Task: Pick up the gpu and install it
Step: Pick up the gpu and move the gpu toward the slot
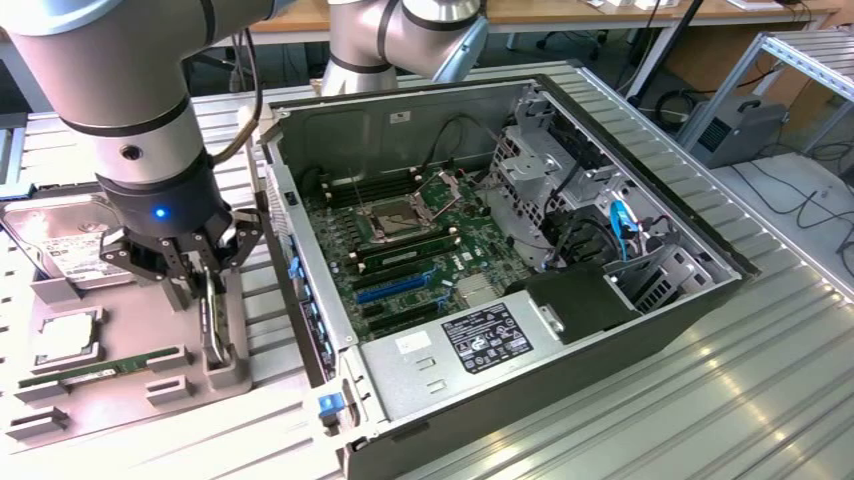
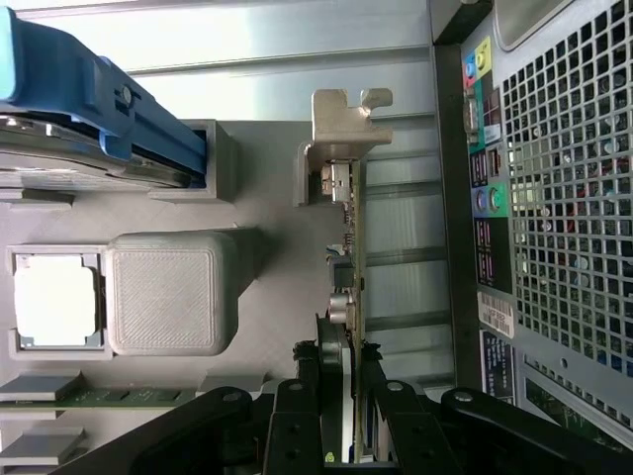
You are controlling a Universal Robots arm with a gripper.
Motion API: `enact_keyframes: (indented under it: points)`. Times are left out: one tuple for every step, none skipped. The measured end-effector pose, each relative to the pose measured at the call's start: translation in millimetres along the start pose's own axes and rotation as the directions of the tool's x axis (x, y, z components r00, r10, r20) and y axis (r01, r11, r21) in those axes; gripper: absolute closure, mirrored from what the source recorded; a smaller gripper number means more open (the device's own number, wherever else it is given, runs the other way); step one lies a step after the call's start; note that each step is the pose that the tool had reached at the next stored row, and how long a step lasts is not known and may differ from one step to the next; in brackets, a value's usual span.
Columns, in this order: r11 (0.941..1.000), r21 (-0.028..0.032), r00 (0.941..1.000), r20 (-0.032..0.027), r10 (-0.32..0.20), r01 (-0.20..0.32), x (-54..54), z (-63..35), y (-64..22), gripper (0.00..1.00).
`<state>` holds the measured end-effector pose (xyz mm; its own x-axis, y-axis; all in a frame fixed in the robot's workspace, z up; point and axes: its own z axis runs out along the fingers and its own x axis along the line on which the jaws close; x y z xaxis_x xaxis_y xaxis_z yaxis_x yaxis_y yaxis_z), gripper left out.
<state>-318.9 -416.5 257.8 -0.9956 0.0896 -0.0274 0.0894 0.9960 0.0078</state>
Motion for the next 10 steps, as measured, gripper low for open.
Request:
enact_keyframes:
  points:
    - [1.0, 0.0, 1.0, 0.0, 0.0, 0.0, 0.0, -0.3, 0.0, 0.73]
    - [1.0, 0.0, 1.0, 0.0, 0.0, 0.0, 0.0, -0.6, 0.0, 0.73]
    - [1.0, 0.0, 1.0, 0.0, 0.0, 0.0, 0.0, -0.9, 0.0, 0.73]
    - [1.0, 0.0, 1.0, 0.0, 0.0, 0.0, 0.0, -1.1, 0.0, 0.73]
    - [1.0, 0.0, 1.0, 0.0, 0.0, 0.0, 0.0, -1.4, 0.0, 0.73]
    - [1.0, 0.0, 1.0, 0.0, 0.0, 0.0, -0.1, -1.8, 0.0, 0.73]
    - [1.0, 0.0, 1.0, -0.0001, 0.0, 0.0, -0.1, -2.1, 0.0, 0.73]
    - [1.0, 0.0, 1.0, 0.0, 0.0, 0.0, -0.1, -2.4, 0.0, 0.73]
    - [1.0, 0.0, 1.0, 0.0, 0.0, 0.0, -0.1, -2.7, 0.0, 0.73]
    - [1.0, 0.0, 1.0, 0.0, 0.0, 0.0, -0.1, -2.9, 0.0, 0.73]
